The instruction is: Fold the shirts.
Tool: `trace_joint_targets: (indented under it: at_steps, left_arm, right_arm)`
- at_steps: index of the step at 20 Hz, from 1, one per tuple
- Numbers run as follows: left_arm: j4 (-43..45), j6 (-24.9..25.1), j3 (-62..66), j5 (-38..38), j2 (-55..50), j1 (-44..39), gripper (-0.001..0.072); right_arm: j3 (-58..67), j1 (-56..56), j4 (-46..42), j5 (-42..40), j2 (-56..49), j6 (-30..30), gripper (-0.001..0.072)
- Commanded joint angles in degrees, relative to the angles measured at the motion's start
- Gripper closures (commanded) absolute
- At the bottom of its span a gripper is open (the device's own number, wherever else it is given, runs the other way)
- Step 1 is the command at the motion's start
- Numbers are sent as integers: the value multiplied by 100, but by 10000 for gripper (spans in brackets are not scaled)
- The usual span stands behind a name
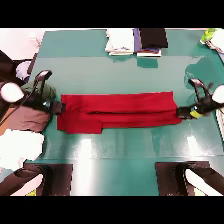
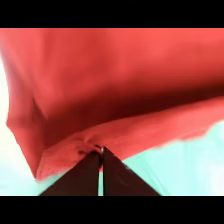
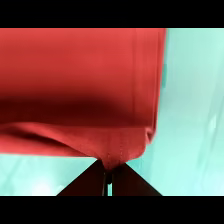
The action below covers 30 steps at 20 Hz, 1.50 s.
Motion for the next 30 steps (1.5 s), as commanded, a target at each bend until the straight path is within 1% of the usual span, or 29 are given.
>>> trace_joint_targets:
  at_steps: [1,3,5,8,11,12,13,14,15,16,17,18,19,20,21,22,23,25,27,30]
  left_arm:
    - [474,79,837,564,-1141,4,680]
    - [619,72,1209,732,-1576,4,681]
    - [660,46,1412,979,-1799,4,681]
    - [667,-52,1440,1364,-1864,4,680]
    - [658,-87,1436,1475,-1902,4,679]
    - [651,-87,1436,1482,-1902,4,669]
    - [645,-133,1438,1478,-1902,4,426]
    - [627,-278,1438,1475,-1899,4,208]
    - [625,-348,1443,1460,-1875,4,221]
    - [616,-348,1493,1384,-1869,4,227]
    - [614,-341,1587,1228,-1869,4,227]
    - [612,-339,1683,992,-1869,4,228]
    - [610,-332,1729,787,-1867,4,247]
    - [603,-278,1740,590,-1867,4,529]
    - [542,-114,1738,468,-1867,4,667]
    - [435,-79,1738,442,-1867,4,680]
    - [258,-76,1738,452,-1867,4,680]
    - [-42,-76,1738,487,-1882,2,680]
    - [-146,-79,1738,492,-1884,2,680]
    - [-210,-79,1738,448,-1884,2,680]
  right_arm:
    - [1143,151,-11,-264,-1250,2,692]
    - [1742,153,7,-260,-1797,2,692]
    - [2243,153,9,-247,-2223,4,692]
    - [2883,153,15,-120,-2780,4,692]
    - [3182,153,26,-98,-3141,7,689]
    - [3193,153,26,-151,-3198,4,687]
    - [3193,153,26,-229,-3230,2,679]
    - [3195,142,24,-330,-3230,-2,532]
    - [3195,114,31,-407,-3200,-2,368]
    - [3195,44,31,-409,-3152,-4,339]
    - [3193,-35,59,-339,-3095,-66,338]
    - [3141,-164,144,-232,-3010,-216,320]
    - [2981,-317,186,-192,-2892,-258,290]
    - [2732,-494,175,-203,-2771,-262,190]
    - [2476,-675,201,-201,-2708,-262,150]
    - [2245,-857,369,-155,-2715,-317,135]
    - [2026,-1023,688,-157,-2756,-431,135]
    - [1703,-1200,1191,-317,-2920,-452,135]
    - [1561,-1191,1353,-542,-3062,-452,136]
    - [1541,-1008,1373,-743,-3191,-450,141]
